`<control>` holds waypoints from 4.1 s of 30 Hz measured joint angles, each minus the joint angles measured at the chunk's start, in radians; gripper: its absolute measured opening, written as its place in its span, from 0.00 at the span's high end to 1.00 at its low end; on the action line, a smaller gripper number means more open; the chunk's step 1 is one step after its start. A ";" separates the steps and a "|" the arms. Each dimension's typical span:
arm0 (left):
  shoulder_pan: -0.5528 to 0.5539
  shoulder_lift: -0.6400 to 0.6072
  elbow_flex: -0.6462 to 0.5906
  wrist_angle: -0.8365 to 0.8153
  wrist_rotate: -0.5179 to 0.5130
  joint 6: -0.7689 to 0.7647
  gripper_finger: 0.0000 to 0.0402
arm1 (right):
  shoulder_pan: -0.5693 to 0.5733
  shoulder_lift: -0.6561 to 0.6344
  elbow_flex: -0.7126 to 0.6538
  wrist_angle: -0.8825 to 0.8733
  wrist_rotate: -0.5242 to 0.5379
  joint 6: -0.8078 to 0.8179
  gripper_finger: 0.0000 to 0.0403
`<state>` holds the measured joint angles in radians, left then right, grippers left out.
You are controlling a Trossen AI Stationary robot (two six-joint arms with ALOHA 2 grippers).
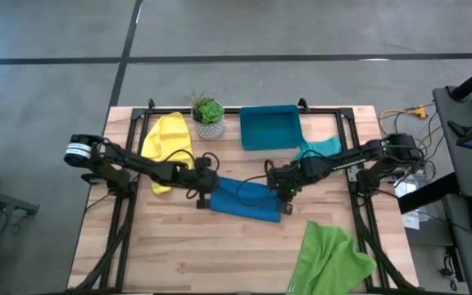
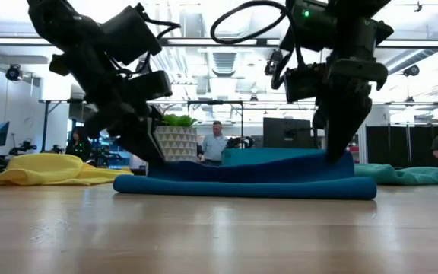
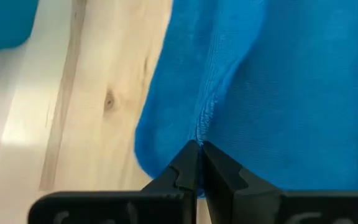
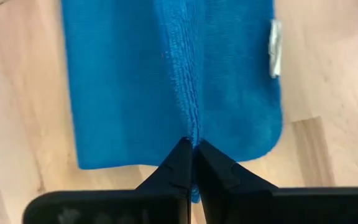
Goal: Fold microfiber towels
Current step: Fold the dark blue microfiber towel into the dark blue bin
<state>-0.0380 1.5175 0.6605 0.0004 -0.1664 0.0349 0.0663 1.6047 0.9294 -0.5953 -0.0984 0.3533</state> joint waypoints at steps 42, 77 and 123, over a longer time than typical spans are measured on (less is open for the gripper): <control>0.049 -0.100 -0.018 -0.078 0.220 -0.163 0.69 | 0.086 -0.086 -0.115 0.301 0.070 0.280 0.72; -0.146 0.140 0.223 -0.321 -0.028 -0.525 1.00 | 0.096 -0.444 -0.144 0.253 0.073 0.151 0.78; -0.345 0.109 0.366 -0.423 0.048 -0.937 1.00 | 0.281 -0.490 -0.415 0.609 0.100 0.352 0.78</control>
<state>-0.3831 1.6270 1.0268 -0.4222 -0.1186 -0.9021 0.3473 1.1149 0.5140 0.0140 0.0015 0.7057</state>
